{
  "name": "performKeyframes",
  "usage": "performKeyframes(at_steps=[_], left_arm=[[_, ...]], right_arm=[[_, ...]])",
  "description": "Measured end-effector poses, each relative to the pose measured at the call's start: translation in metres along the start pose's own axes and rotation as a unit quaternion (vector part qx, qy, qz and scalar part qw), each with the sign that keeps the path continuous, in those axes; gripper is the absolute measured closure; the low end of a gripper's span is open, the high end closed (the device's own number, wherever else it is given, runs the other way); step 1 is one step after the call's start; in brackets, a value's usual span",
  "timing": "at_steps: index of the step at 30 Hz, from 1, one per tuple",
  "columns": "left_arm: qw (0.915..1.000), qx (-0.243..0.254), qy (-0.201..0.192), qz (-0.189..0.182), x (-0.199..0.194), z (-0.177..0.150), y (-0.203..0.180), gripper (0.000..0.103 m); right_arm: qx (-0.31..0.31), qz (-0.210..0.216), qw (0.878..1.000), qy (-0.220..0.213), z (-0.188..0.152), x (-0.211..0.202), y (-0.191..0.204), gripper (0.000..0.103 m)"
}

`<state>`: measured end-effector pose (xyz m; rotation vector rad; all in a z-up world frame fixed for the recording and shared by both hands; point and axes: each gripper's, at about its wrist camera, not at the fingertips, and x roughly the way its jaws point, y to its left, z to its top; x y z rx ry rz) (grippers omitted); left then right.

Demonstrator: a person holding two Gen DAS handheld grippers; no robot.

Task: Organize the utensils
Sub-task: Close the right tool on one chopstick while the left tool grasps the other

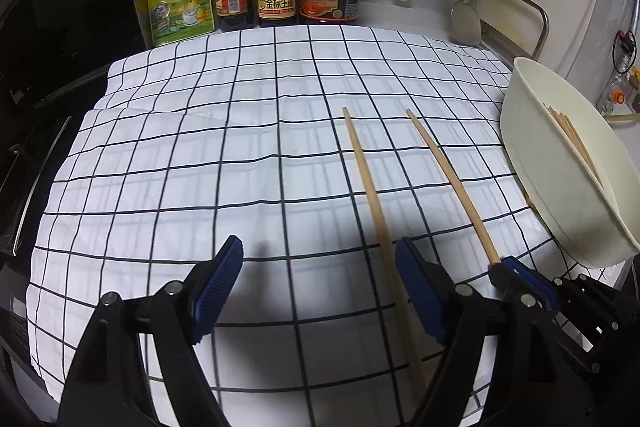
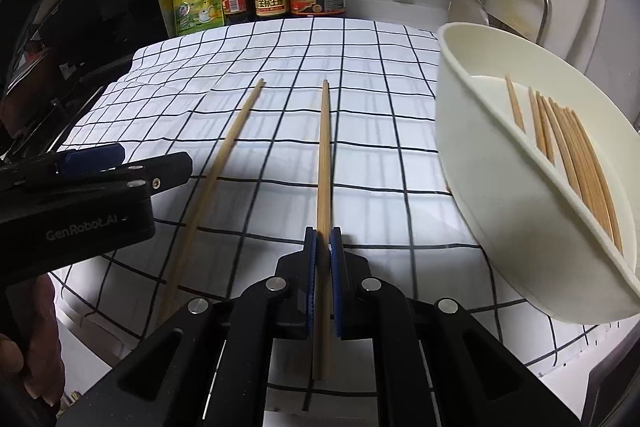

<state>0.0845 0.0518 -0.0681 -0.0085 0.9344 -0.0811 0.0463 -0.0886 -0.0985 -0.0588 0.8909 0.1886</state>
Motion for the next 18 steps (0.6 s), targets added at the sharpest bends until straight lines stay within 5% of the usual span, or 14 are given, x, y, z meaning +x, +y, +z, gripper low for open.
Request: performKeyframes(at_steps=[5,9,18], left_arm=[[1.0,0.003,0.005,0.004,0.006,0.001,-0.006,0.016],[0.9999,0.005,0.009,0.009,0.011,0.001,-0.007,0.014],[0.9996,0.01,0.017,0.022,0.022,0.001,-0.011,0.014]], right_arm=[[0.002,0.001,1.0,-0.004,0.0,-0.001,-0.004,0.095],[0.004,-0.006,1.0,-0.008,0.001,0.0,-0.007,0.067],[0.0,-0.009,1.0,-0.012,0.004,0.005,-0.009,0.067]])
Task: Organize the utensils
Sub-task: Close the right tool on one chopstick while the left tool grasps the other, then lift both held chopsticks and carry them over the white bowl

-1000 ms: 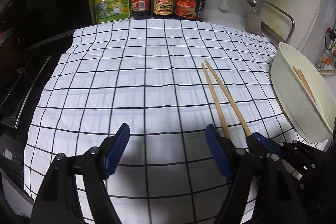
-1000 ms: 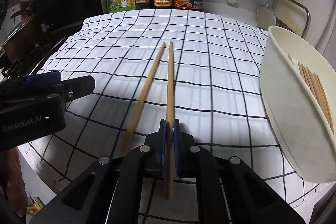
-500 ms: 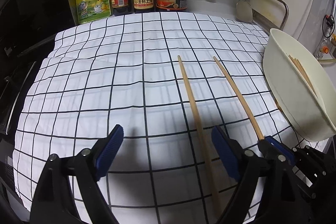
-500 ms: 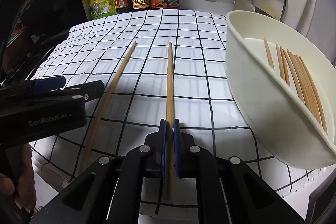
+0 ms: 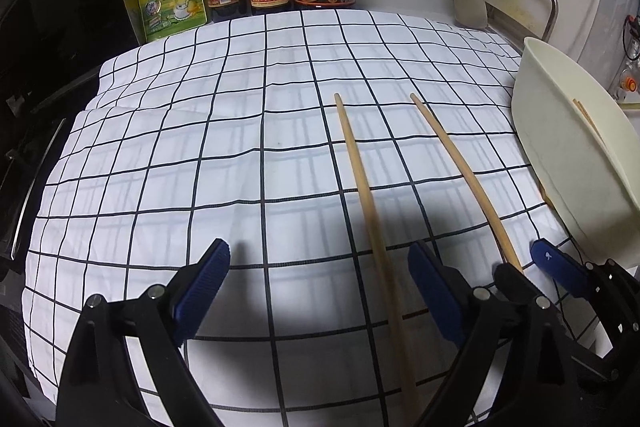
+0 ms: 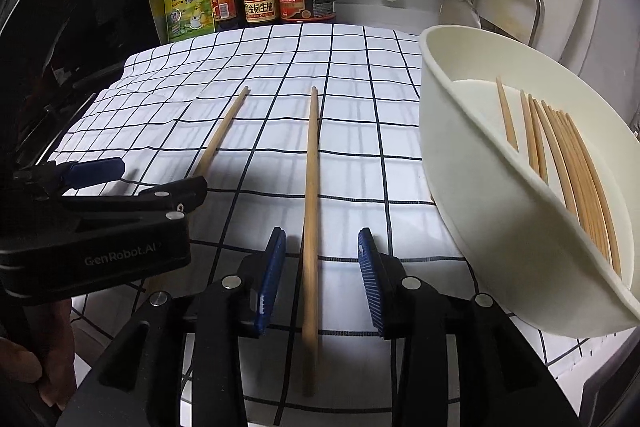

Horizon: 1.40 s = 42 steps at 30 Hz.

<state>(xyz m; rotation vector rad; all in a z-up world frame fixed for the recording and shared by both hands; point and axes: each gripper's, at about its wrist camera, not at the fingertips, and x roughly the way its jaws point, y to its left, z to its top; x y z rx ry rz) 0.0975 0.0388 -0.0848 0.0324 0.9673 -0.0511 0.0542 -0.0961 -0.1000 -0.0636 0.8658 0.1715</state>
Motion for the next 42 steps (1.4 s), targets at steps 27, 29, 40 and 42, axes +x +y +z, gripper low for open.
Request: performKeyframes(at_steps=[27,29,40,42], left_arm=[[0.9995,0.002,-0.004,-0.031,-0.007,-0.004,-0.008,0.096],[0.9994,-0.003,-0.004,-0.034,-0.009,-0.005,-0.005,0.096],[0.9981,-0.019,-0.041,-0.041,-0.047,0.004,0.007,0.096],[0.9977,-0.019,-0.05,-0.042,-0.055,0.007,0.007,0.096]], right_arm=[[-0.004,0.009,1.0,-0.002,0.008,0.005,0.003,0.097],[-0.001,0.012,1.0,-0.004,0.008,0.002,0.003,0.097],[-0.002,0.028,0.999,-0.03,0.018,-0.028,0.01,0.097],[-0.002,0.032,0.999,-0.038,0.021,-0.035,0.009,0.097]])
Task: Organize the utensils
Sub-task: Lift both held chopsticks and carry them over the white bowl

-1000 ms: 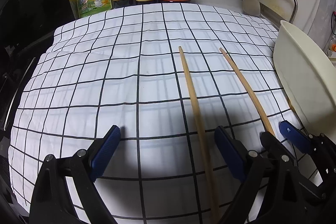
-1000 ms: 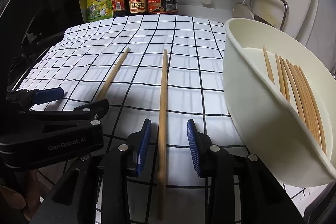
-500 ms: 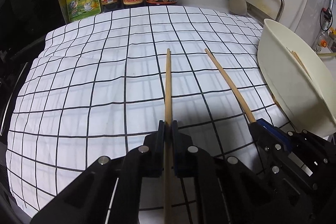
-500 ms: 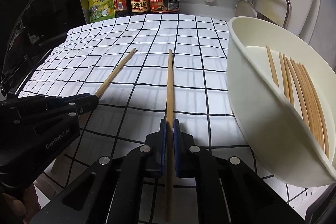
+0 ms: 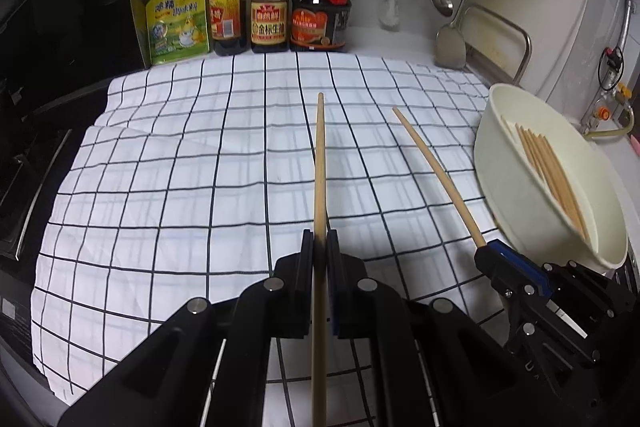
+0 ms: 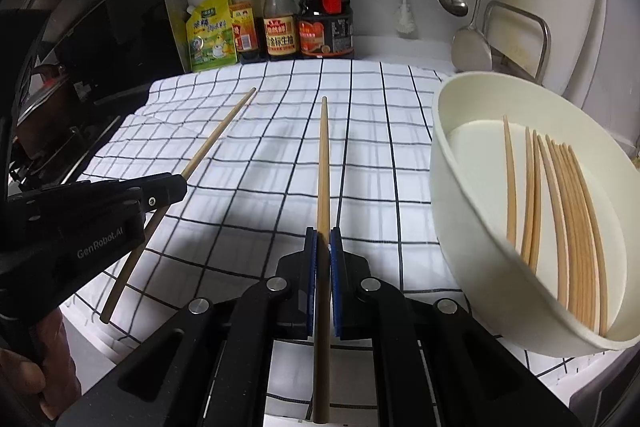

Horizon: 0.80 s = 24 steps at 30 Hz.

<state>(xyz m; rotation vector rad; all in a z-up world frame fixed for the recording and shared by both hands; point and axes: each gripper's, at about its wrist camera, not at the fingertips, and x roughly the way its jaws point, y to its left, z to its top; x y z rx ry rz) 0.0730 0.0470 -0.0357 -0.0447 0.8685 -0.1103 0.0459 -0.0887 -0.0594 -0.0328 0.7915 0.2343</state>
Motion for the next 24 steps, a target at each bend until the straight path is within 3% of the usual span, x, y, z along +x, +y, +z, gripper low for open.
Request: performKeyframes(at_steps=[13,24], left_arm=[[0.9987,0.026,-0.034,-0.028,-0.024,0.028,-0.041,0.096],[0.992,0.07,-0.049,-0.093,-0.017,0.074,-0.128,0.096]], right_arm=[[0.019,-0.008,0.999,-0.05,0.02,-0.041,-0.032,0.097],[0.109,-0.069,0.987,-0.097,0.03,-0.075,-0.136,0.097]])
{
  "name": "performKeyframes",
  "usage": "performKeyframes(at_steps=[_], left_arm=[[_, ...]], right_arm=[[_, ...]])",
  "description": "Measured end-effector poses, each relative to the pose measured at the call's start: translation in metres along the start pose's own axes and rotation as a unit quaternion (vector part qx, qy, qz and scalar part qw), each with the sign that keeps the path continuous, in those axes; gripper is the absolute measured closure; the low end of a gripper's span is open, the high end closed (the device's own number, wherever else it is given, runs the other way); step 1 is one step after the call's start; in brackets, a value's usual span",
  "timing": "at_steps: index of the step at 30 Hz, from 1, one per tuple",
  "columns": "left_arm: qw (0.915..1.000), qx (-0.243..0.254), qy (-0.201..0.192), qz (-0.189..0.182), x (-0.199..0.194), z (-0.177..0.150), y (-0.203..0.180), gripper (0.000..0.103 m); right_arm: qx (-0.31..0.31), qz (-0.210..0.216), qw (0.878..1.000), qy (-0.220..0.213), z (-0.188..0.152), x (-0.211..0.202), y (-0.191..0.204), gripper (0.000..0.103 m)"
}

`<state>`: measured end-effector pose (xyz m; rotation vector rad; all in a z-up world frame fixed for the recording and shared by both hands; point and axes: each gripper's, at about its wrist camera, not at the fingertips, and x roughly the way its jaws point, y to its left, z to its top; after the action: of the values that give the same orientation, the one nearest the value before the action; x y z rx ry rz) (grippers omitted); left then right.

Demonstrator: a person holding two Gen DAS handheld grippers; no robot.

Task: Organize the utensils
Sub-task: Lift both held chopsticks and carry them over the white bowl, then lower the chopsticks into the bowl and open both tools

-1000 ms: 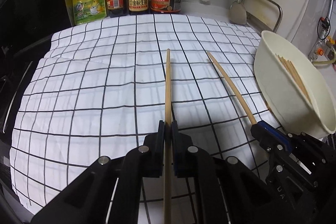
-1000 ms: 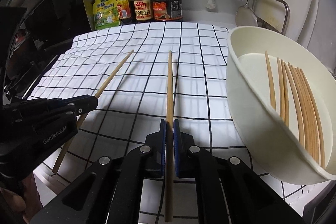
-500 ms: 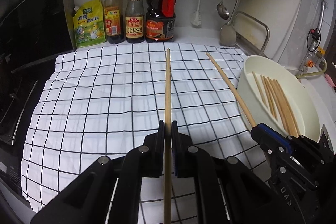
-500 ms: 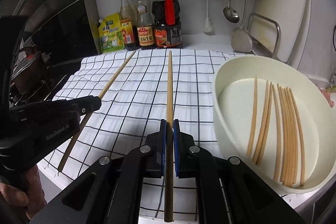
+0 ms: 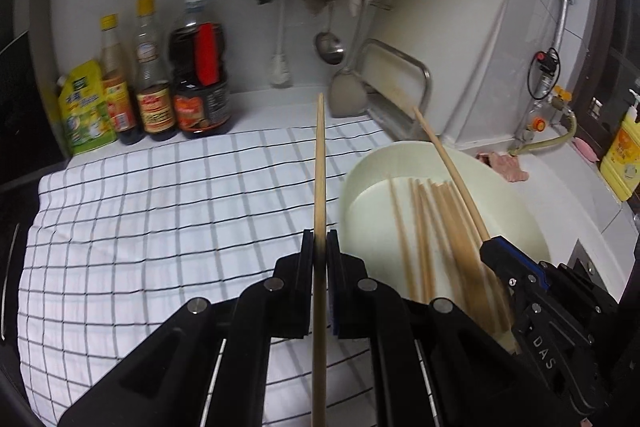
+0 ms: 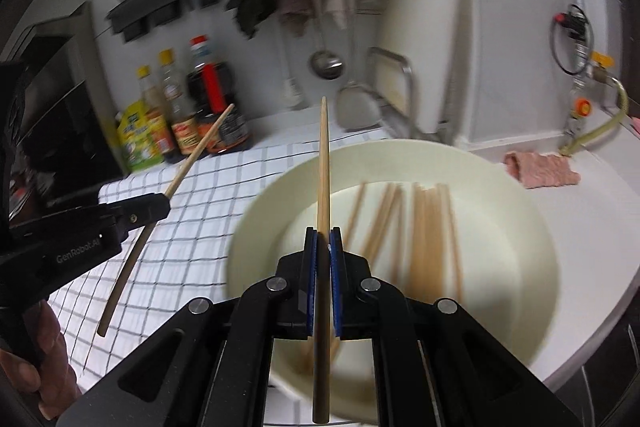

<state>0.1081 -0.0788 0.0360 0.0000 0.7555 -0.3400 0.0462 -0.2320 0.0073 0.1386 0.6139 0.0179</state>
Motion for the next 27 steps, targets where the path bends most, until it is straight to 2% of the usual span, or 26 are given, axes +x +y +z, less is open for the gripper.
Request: performKeyframes(at_steps=[7,16,18,19,20,21,22,23,27], left_arm=[[0.9989,0.039,0.009,-0.022,0.03,0.014,-0.051,0.096],[0.9971,0.063,0.034,-0.025,0.06,0.013,-0.081,0.095],[0.9974,0.059,0.037,-0.022,0.062,0.012,-0.08,0.089],[0.9975,0.058,0.036,-0.017,0.062,0.012,-0.079,0.081],[0.9978,0.056,0.034,-0.01,0.061,0.012,-0.077,0.066],[0.9981,0.053,0.031,-0.007,0.06,0.012,-0.075,0.055],[0.9987,0.046,0.024,-0.004,0.057,0.012,-0.072,0.032],[0.999,0.041,0.016,-0.001,0.053,0.012,-0.069,0.027],[0.9993,0.035,0.013,0.007,0.046,0.012,-0.063,0.028]], right_arm=[[0.051,-0.035,0.998,-0.007,0.002,-0.001,-0.052,0.097],[0.07,-0.042,0.997,0.012,-0.007,0.014,-0.072,0.097],[0.068,-0.046,0.996,0.014,-0.009,0.014,-0.071,0.096],[0.067,-0.05,0.996,0.014,-0.01,0.014,-0.071,0.091],[0.068,-0.051,0.996,0.013,-0.011,0.013,-0.071,0.089],[0.071,-0.049,0.996,0.013,-0.011,0.012,-0.071,0.087],[0.072,-0.049,0.996,0.013,-0.012,0.011,-0.072,0.087],[0.072,-0.049,0.996,0.013,-0.012,0.011,-0.072,0.087],[0.075,-0.048,0.996,0.01,-0.012,0.007,-0.073,0.077]])
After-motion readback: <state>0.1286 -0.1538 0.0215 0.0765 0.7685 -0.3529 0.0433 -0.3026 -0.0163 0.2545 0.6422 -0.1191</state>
